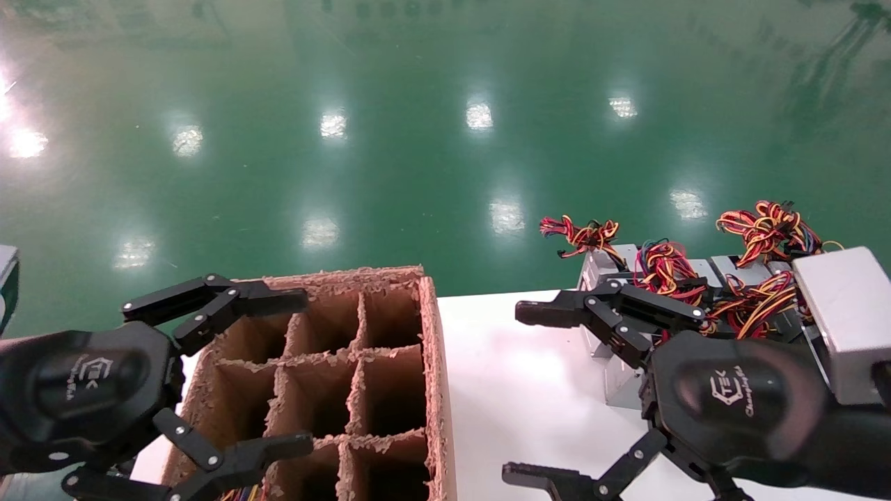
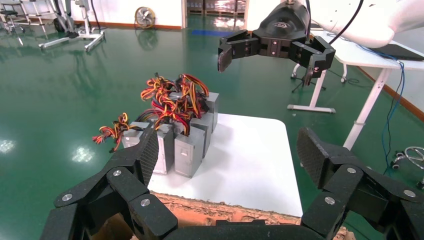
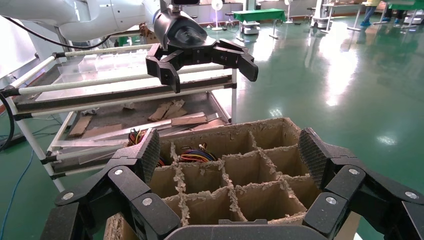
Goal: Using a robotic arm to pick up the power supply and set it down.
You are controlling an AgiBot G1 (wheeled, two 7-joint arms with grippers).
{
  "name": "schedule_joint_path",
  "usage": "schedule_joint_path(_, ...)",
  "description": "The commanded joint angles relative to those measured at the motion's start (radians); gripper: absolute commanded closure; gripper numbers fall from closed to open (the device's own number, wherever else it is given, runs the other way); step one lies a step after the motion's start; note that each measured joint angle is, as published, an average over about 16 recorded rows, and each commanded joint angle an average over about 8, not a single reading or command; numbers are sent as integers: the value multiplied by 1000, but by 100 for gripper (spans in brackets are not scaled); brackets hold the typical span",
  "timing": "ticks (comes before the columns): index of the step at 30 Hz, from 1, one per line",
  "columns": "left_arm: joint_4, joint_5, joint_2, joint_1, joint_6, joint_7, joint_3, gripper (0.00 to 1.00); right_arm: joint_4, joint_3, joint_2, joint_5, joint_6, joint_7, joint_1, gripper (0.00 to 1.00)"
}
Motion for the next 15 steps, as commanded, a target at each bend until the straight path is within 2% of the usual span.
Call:
schedule_joint_path(1, 0, 0, 0, 0, 0, 0, 0, 0, 0, 0, 0, 0, 0, 0, 0, 0)
schedule_joint_path(15, 0, 0, 0, 0, 0, 0, 0, 0, 0, 0, 0, 0, 0, 0, 0, 0)
